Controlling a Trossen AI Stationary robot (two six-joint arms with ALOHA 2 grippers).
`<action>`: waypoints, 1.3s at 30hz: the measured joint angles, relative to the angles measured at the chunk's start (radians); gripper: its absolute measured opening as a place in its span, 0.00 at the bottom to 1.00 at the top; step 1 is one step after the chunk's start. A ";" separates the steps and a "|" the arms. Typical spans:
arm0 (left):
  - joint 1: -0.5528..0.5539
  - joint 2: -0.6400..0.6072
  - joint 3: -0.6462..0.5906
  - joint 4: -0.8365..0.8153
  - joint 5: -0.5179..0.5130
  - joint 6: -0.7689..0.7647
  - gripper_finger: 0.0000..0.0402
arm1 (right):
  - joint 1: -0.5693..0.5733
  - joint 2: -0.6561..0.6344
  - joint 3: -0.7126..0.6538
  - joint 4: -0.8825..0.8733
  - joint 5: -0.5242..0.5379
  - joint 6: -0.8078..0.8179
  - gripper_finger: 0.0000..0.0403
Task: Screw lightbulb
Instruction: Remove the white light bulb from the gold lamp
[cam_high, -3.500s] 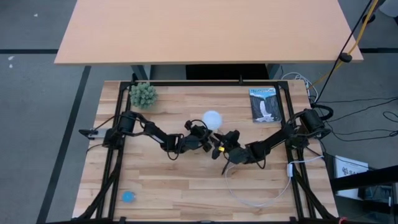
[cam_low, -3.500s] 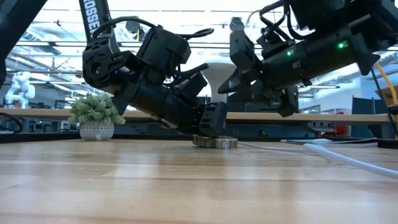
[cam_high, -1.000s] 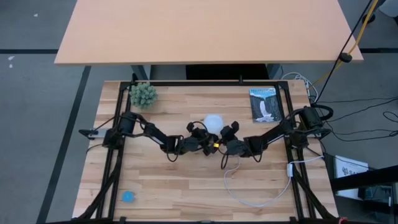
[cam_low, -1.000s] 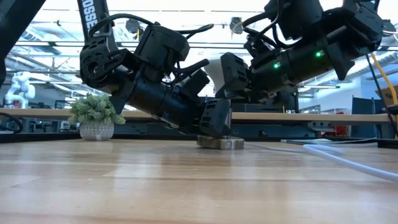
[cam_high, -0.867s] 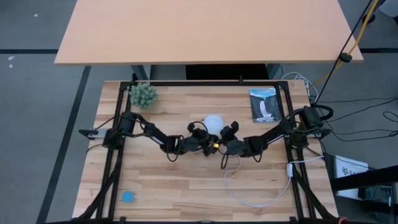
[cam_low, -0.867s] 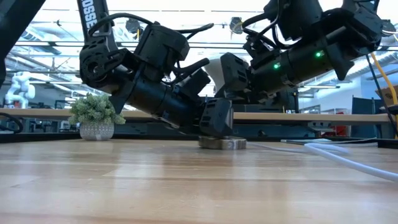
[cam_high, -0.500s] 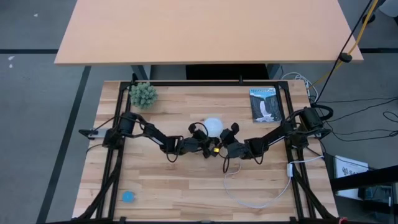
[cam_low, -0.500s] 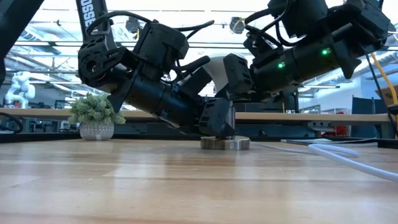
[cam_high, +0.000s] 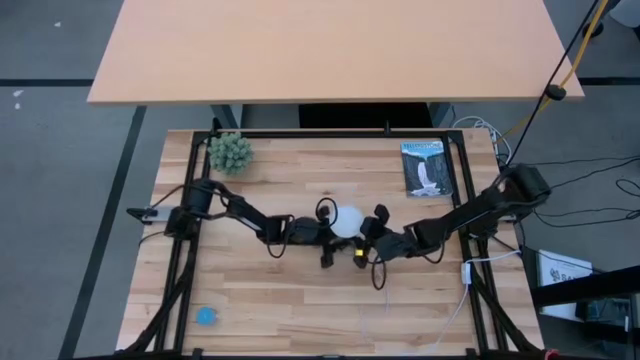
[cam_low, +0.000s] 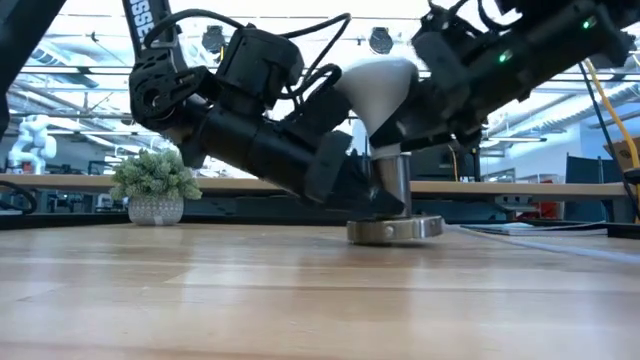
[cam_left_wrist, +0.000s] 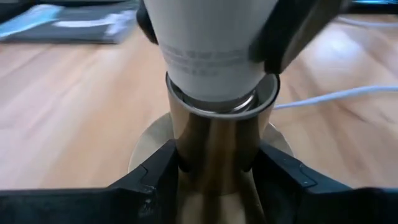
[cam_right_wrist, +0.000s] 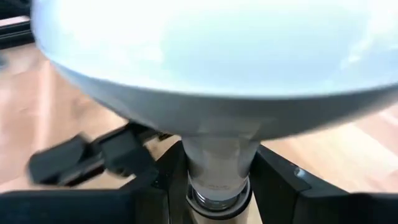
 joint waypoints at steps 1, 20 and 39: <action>0.001 -0.006 0.000 -0.007 0.032 0.015 0.42 | 0.000 -0.013 0.001 -0.019 -0.027 0.002 0.33; 0.097 -0.040 -0.002 0.005 0.812 0.075 0.42 | -0.006 -0.095 0.003 0.051 -0.529 -0.130 0.33; 0.135 -0.044 0.001 0.027 0.982 0.104 0.42 | -0.020 -0.131 -0.001 0.118 -0.584 -0.249 0.36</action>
